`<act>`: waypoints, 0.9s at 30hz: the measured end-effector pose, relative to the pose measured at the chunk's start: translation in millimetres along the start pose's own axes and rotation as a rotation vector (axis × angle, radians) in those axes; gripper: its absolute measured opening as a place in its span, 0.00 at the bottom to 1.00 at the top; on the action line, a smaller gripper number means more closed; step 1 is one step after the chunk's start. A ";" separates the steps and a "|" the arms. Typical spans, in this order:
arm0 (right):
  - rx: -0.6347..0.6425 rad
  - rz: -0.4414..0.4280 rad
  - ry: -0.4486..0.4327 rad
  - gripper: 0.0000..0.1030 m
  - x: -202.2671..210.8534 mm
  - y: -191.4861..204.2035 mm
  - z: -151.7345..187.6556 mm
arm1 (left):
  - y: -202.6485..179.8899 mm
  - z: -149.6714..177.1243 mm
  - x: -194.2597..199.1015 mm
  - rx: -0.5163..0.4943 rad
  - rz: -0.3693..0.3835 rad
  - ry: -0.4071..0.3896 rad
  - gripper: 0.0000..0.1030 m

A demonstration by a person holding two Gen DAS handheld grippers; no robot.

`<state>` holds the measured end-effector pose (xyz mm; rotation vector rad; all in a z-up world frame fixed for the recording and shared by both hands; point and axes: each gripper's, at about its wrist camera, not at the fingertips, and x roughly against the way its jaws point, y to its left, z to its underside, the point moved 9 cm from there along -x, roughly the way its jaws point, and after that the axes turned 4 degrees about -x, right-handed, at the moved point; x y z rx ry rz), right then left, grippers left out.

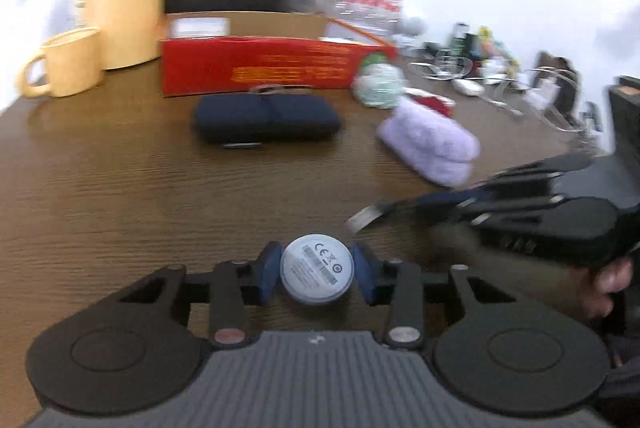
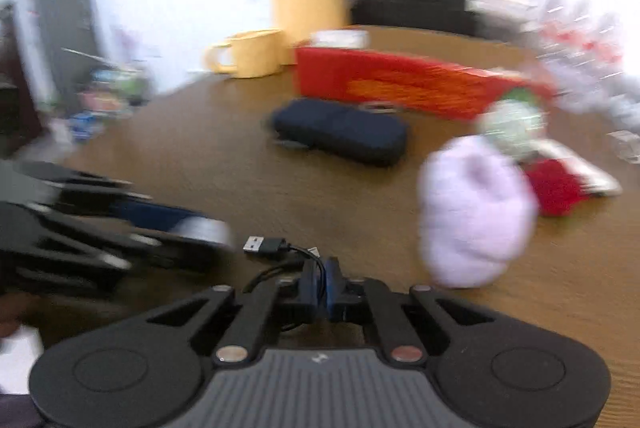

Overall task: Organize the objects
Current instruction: 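Grasp the charger's black USB cable with right gripper while left gripper holds the puck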

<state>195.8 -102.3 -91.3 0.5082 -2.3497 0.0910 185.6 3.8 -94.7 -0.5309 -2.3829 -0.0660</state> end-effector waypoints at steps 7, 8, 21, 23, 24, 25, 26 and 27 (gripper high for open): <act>-0.046 -0.008 -0.004 0.03 8.3 -16.2 7.1 | -7.7 5.3 2.6 -0.047 -0.035 0.015 0.43; -0.043 -0.019 0.001 0.03 10.4 -13.1 8.8 | -10.0 6.0 2.2 -0.056 -0.034 0.018 0.52; 0.153 -0.131 -0.010 0.47 1.3 13.3 4.8 | -11.7 7.2 2.3 -0.061 -0.024 0.026 0.39; 0.152 -0.180 -0.017 0.46 -4.2 15.5 1.2 | -12.6 8.0 2.5 -0.060 -0.031 0.020 0.39; 0.158 -0.184 -0.016 0.40 -5.4 15.6 -0.4 | -12.5 8.0 2.8 -0.058 -0.034 0.019 0.39; 0.141 -0.175 -0.005 0.18 -5.3 13.4 -3.0 | -12.4 8.2 3.3 -0.054 -0.036 0.019 0.39; 0.109 -0.168 0.011 0.11 -5.4 10.4 -4.7 | -12.4 8.4 3.9 -0.050 -0.039 0.017 0.39; 0.073 -0.175 0.028 0.11 -4.1 6.5 -5.0 | -11.9 8.2 4.4 -0.045 -0.041 0.015 0.39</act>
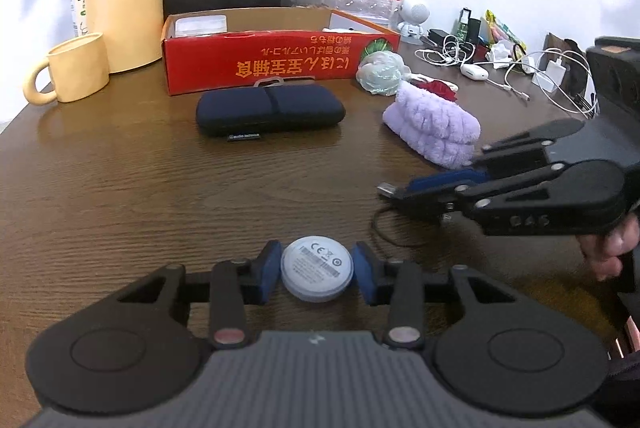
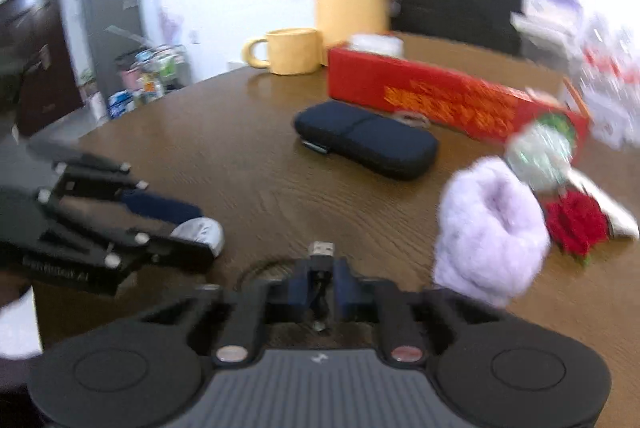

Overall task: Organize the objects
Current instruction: 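Grasp the charger's black USB cable with right gripper while left gripper holds the puck, then carry the white puck and USB cable into the red box and open both grippers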

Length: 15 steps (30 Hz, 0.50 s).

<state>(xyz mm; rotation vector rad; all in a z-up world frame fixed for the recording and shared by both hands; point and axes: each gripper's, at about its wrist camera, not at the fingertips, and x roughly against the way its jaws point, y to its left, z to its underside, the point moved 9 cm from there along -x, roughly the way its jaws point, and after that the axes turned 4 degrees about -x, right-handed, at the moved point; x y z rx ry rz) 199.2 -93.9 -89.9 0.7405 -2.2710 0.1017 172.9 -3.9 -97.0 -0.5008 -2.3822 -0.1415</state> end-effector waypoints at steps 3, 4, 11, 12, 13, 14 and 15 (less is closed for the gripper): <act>-0.037 0.031 -0.016 0.10 8.0 -2.5 6.3 | 2.0 -0.9 0.9 0.019 -0.009 0.000 0.39; -0.043 0.051 -0.023 0.10 11.3 -2.3 8.6 | 2.9 -2.8 2.1 0.026 -0.012 -0.004 0.39; -0.126 0.088 -0.165 0.10 56.2 -18.0 -12.2 | 8.7 -45.3 9.3 -0.022 -0.001 -0.107 0.39; -0.130 0.085 -0.192 0.10 61.6 -23.0 -21.1 | 11.3 -57.2 7.8 -0.030 0.002 -0.123 0.39; -0.123 0.081 -0.216 0.10 65.4 -28.5 -32.7 | 14.2 -71.5 5.8 -0.040 0.008 -0.138 0.39; -0.105 0.079 -0.231 0.10 66.7 -33.8 -44.3 | 18.1 -91.0 3.6 -0.056 0.012 -0.158 0.39; -0.079 0.093 -0.244 0.10 67.0 -41.4 -59.3 | 21.7 -108.4 1.6 -0.068 0.007 -0.175 0.39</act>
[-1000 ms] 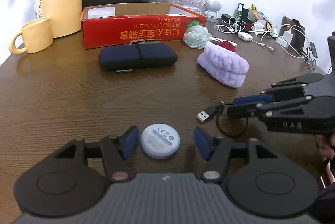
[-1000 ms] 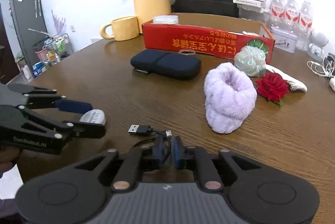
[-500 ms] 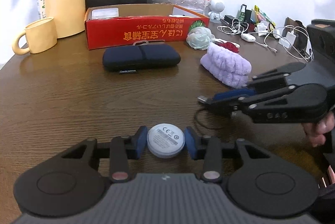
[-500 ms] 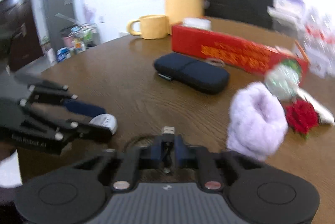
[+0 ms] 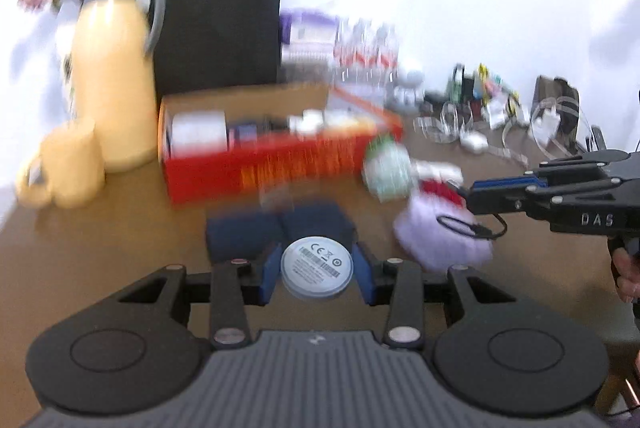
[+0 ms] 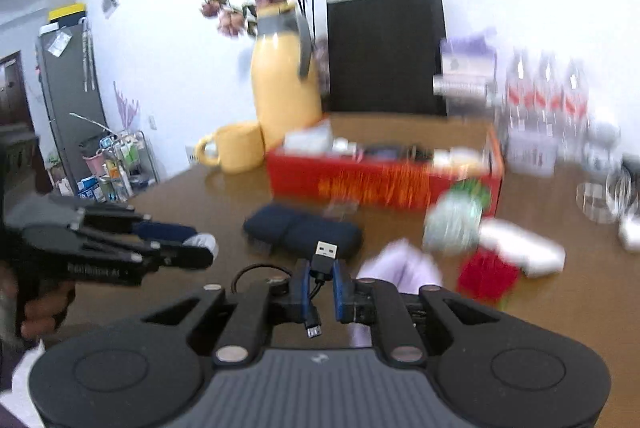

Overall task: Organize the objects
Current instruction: 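Carry the white puck and USB cable into the red box and open both grippers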

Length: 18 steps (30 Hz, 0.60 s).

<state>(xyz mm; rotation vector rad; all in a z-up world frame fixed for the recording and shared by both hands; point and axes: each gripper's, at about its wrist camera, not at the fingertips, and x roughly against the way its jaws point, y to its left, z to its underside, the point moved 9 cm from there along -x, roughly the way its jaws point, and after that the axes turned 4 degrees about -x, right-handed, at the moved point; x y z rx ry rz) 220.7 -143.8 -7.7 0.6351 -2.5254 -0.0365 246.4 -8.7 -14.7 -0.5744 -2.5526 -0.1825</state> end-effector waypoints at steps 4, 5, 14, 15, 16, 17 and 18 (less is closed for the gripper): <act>0.098 0.042 -0.042 0.10 -29.7 -25.7 -67.7 | 24.1 -78.8 -40.0 -0.024 -0.016 -0.022 0.39; 0.106 0.043 -0.039 0.10 -41.9 -32.1 -84.8 | 32.4 -97.9 -60.2 -0.021 -0.034 -0.004 0.39; 0.106 0.163 0.225 0.10 -247.1 -106.9 -151.6 | 122.4 -150.9 -241.3 0.061 -0.210 0.336 0.39; 0.102 0.169 0.261 0.10 -265.1 -112.1 -146.5 | 127.7 -150.3 -253.3 0.094 -0.208 0.354 0.39; 0.099 0.177 0.299 0.11 -282.4 -115.8 -139.7 | 130.0 -149.5 -264.4 0.114 -0.198 0.369 0.39; 0.097 0.188 0.330 0.11 -295.1 -119.2 -133.2 | 128.0 -149.5 -275.1 0.123 -0.178 0.380 0.40; 0.091 0.196 0.357 0.11 -306.8 -121.9 -128.0 | 124.7 -149.7 -283.7 0.127 -0.152 0.383 0.40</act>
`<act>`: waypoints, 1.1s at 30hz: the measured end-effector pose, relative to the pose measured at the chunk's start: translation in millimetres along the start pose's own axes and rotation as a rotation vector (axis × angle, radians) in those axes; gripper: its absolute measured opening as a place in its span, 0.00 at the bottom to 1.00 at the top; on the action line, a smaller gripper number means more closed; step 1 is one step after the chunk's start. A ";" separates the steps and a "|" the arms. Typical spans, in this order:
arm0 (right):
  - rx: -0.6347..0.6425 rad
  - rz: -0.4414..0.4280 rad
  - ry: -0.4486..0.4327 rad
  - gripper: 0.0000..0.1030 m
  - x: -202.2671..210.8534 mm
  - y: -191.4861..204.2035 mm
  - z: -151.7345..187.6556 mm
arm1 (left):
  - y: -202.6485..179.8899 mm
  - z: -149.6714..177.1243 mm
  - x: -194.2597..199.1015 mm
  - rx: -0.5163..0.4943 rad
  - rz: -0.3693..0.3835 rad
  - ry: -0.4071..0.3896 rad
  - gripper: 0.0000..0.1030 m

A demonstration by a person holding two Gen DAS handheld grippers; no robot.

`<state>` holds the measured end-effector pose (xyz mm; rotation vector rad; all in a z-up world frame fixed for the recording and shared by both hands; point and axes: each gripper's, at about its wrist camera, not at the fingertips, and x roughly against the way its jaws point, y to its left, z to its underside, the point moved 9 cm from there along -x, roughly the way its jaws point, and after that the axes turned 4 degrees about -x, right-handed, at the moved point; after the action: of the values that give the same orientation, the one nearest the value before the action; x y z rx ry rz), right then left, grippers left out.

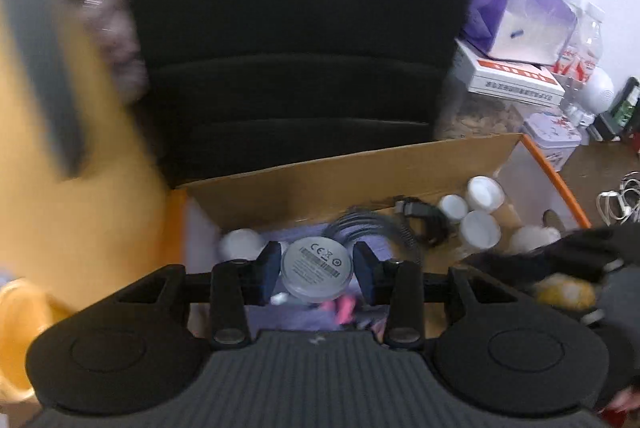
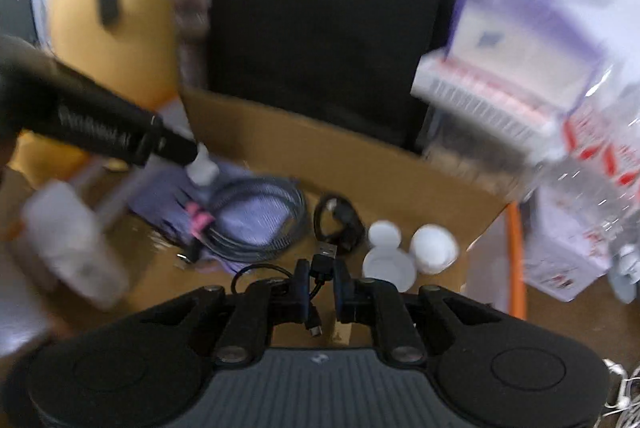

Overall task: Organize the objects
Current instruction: 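Carry the white puck and USB cable into the red box and open both grippers, then withdraw both grippers from the box back over the table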

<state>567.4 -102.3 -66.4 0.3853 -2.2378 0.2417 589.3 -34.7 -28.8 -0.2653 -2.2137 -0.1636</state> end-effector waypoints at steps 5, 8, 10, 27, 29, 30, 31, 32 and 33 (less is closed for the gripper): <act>-0.131 0.003 -0.029 0.39 -11.7 -14.4 -2.8 | -14.1 -7.2 -6.7 -0.022 0.022 -0.021 0.49; -0.164 0.000 -0.086 0.44 12.1 -31.4 -8.4 | -10.1 -10.0 9.9 -0.016 0.015 -0.058 0.52; -0.177 0.012 -0.123 0.44 33.4 -40.2 -11.9 | -6.3 -12.3 25.3 -0.009 0.009 -0.084 0.55; -0.158 -0.066 -0.342 0.86 238.3 15.2 174.9 | -70.7 241.5 267.8 -0.072 0.001 -0.470 1.00; -0.153 -0.078 -0.364 0.95 256.2 30.7 211.0 | -80.3 277.9 287.7 -0.109 -0.015 -0.491 1.00; -0.148 -0.072 -0.350 0.95 263.0 37.7 228.4 | -83.9 293.2 293.8 -0.127 -0.028 -0.484 1.00; -0.148 -0.060 -0.324 0.94 266.8 44.3 245.4 | -87.2 307.6 298.5 -0.132 -0.037 -0.471 1.00; -0.158 -0.056 -0.305 0.94 270.2 50.1 259.4 | -86.5 318.8 301.5 -0.111 -0.030 -0.453 1.00; -0.173 -0.064 -0.291 0.93 273.8 55.5 272.2 | -85.8 327.0 302.8 -0.082 -0.019 -0.426 1.00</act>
<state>187.8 -184.9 -30.7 0.4187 -2.5032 -0.0463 137.9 -8.9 10.6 -0.3496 -2.6359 -0.2253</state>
